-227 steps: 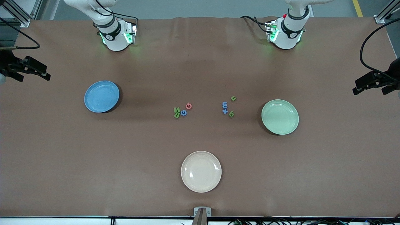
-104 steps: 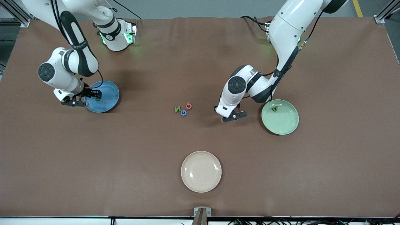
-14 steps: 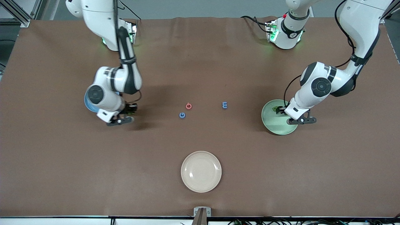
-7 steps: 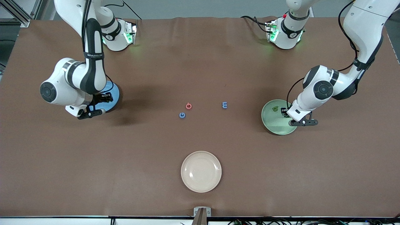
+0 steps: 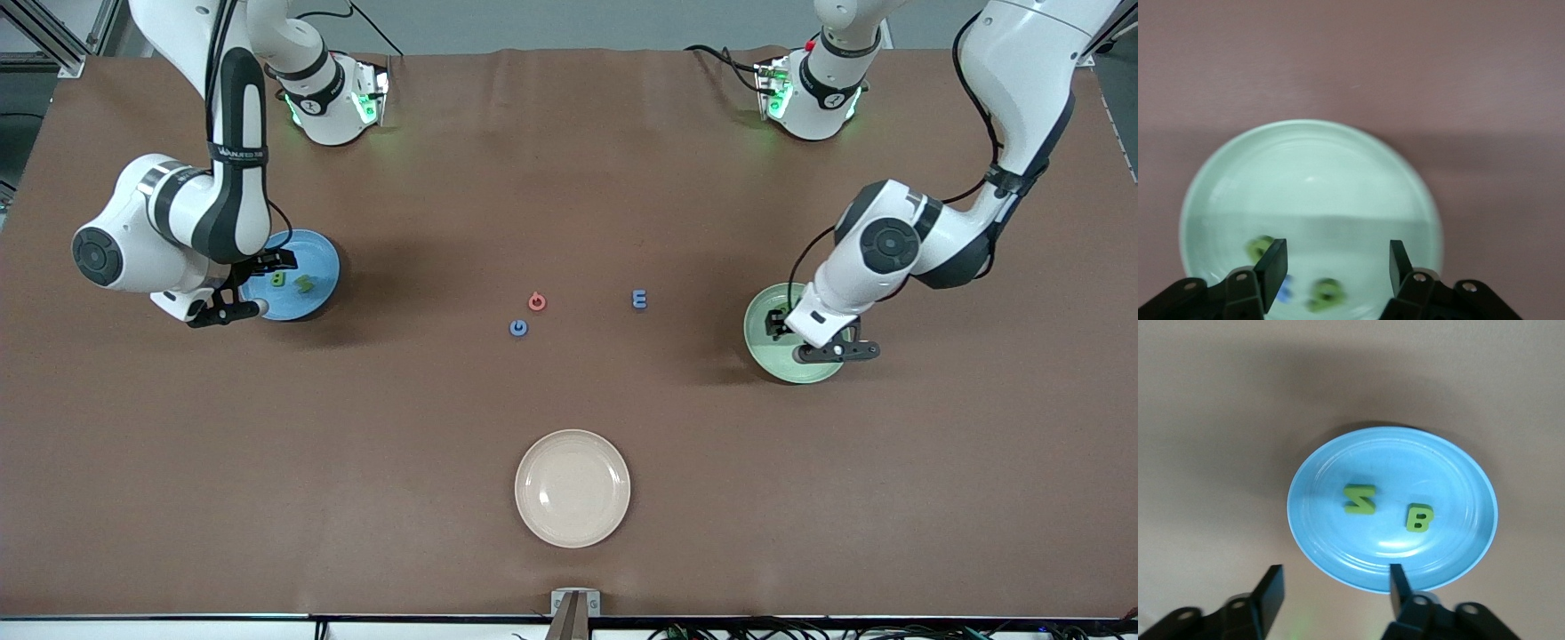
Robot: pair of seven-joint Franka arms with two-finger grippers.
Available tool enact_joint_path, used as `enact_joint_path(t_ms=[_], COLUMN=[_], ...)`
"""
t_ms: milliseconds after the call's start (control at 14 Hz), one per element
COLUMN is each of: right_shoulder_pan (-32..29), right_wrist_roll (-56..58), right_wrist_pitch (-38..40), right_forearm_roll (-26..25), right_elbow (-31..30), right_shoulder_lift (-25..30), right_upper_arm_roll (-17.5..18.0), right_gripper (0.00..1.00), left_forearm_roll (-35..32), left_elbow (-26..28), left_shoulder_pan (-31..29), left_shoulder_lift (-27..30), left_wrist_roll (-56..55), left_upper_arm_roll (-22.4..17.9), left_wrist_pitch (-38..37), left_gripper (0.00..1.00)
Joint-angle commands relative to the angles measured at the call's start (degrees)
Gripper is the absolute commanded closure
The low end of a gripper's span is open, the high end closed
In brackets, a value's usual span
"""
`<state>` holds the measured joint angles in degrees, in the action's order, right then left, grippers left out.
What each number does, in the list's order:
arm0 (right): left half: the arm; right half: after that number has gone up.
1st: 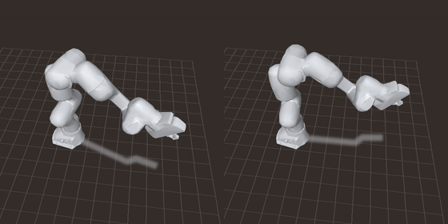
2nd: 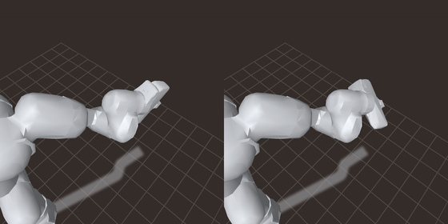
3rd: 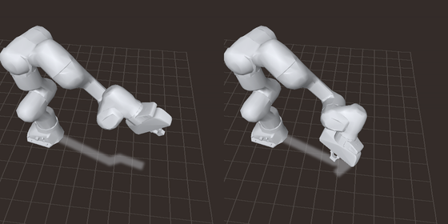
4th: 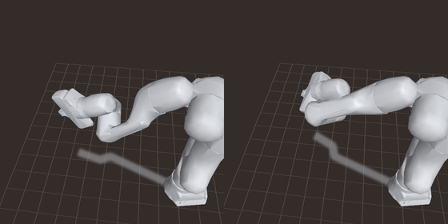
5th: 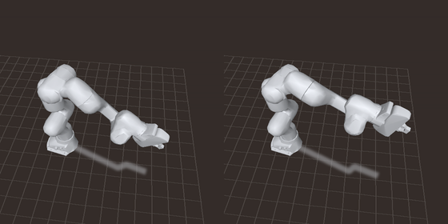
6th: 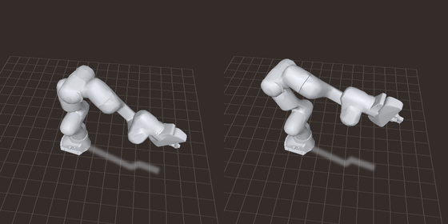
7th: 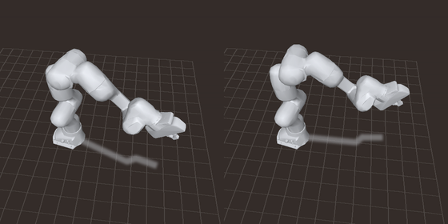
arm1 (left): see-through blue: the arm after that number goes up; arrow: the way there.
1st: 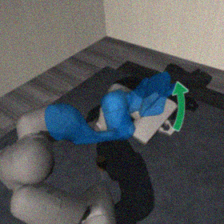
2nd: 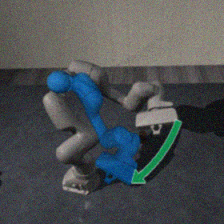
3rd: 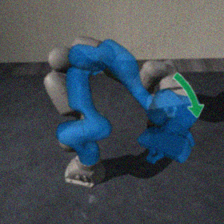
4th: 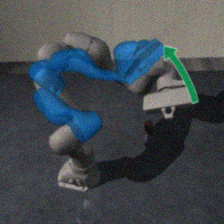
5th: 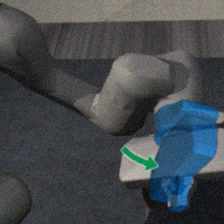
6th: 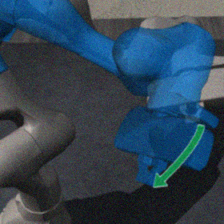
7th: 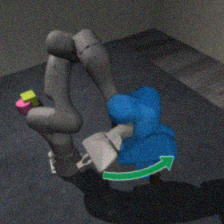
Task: Sort uppercase to blue plate, lowercase to green plate
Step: 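Grasp the blue m with the left gripper while the right gripper grasps G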
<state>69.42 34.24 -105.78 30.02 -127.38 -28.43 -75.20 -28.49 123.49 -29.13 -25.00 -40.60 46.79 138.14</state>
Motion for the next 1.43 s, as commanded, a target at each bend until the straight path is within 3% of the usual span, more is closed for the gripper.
enact_joint_path(t_ms=[0, 358, 645, 932, 1147, 1362], right_shoulder_pan=[7.02, 19.43, 18.04, 16.11, 12.42, 10.39], right_wrist_roll=[-8.36, -44.11, -53.90, -66.56, -72.20, -77.29], right_wrist_pitch=[1.19, 0.58, -4.15, -18.55, -26.91, -28.69], right_forearm_roll=[-0.76, 2.13, 12.15, 12.69, 13.39, 13.40], right_elbow=[0.38, 7.04, 10.93, 10.93, 11.54, 16.00], right_shoulder_lift=[1.01, 0.66, -0.22, -1.80, -3.56, -8.37], right_upper_arm_roll=[-4.24, -3.29, 3.56, 15.84, 24.99, 30.11], right_gripper=[0.00, 0.00, 0.00, 0.00, 0.00, 0.00], left_forearm_roll=[-0.52, -0.95, -0.95, -1.04, -1.13, -1.22], left_elbow=[-3.51, -7.91, -11.16, -13.37, -13.28, -13.02], left_shoulder_pan=[6.78, 16.90, 25.85, 32.90, 33.61, 34.66], left_shoulder_lift=[-1.28, -6.98, -10.94, -13.32, -13.76, -13.85], left_wrist_roll=[-10.78, -23.90, -30.67, -34.02, -34.02, -34.02], left_upper_arm_roll=[0.85, 0.32, -4.32, -9.34, -9.70, -9.70], left_wrist_pitch=[-2.52, -2.43, -2.35, -2.26, -1.99, -1.91], left_gripper=[0.29, 0.28, 0.28, 0.28, 0.28, 0.30])
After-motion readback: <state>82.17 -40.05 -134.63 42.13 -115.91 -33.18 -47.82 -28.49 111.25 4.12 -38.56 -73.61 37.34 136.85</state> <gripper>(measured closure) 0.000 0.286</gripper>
